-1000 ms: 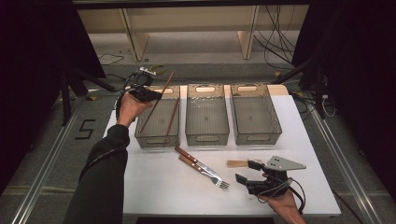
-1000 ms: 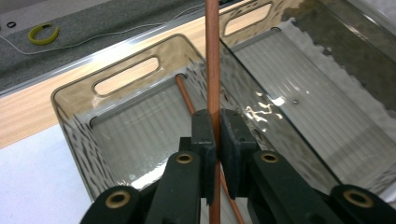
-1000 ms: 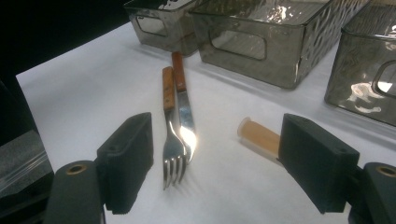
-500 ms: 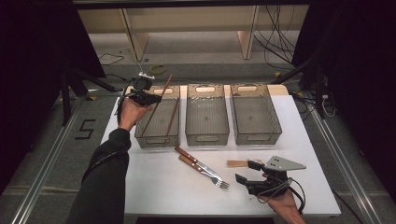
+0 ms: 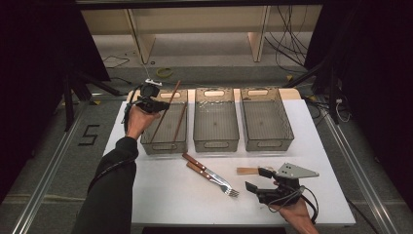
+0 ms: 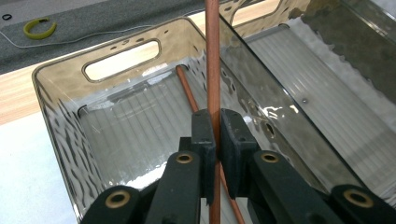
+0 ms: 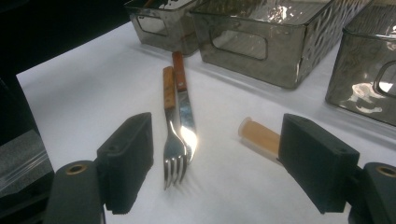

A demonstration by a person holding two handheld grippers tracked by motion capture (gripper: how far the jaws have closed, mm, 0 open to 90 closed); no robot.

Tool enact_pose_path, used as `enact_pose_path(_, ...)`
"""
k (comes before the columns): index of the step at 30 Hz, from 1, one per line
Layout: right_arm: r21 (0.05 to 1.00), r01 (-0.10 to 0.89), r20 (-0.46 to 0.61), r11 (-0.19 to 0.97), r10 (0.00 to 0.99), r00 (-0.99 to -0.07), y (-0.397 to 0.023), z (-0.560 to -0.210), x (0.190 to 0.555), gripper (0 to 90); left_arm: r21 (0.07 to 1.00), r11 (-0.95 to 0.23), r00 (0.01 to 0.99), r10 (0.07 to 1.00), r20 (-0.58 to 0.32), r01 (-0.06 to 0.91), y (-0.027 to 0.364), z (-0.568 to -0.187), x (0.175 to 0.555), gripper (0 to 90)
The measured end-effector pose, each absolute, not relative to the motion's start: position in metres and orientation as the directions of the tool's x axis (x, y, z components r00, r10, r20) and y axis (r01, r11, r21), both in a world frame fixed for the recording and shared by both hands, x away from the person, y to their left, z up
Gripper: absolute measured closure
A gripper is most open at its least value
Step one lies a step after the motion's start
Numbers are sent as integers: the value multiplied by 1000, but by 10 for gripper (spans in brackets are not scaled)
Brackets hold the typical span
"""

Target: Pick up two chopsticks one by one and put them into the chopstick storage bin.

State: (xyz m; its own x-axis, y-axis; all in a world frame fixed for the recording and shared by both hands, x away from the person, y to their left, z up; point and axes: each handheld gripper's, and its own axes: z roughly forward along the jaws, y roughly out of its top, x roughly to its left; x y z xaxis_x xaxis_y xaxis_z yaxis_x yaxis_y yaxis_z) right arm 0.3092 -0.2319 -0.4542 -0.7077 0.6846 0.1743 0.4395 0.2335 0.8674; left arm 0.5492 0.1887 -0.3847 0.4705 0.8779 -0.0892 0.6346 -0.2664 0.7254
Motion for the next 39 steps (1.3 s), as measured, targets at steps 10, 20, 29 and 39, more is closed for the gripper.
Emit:
enact_pose_path(10, 867, 440, 174, 233, 686, -707, -232, -454, 309, 272, 728, -263, 471, 878, -92, 633, 187, -394, 547, 838)
enact_pose_path(20, 868, 440, 175, 232, 686, -707, -232, -454, 309, 272, 724, -271, 477, 874, -91, 634, 184, -400, 547, 838)
enact_pose_path(29, 868, 440, 175, 232, 686, -707, -232, -454, 309, 272, 716, -269, 467, 880, -89, 644, 184, -407, 548, 837)
enact_pose_path(39, 869, 438, 175, 230, 685, -707, -232, -454, 309, 272, 710, -237, 437, 892, -111, 663, 188, -409, 548, 689)
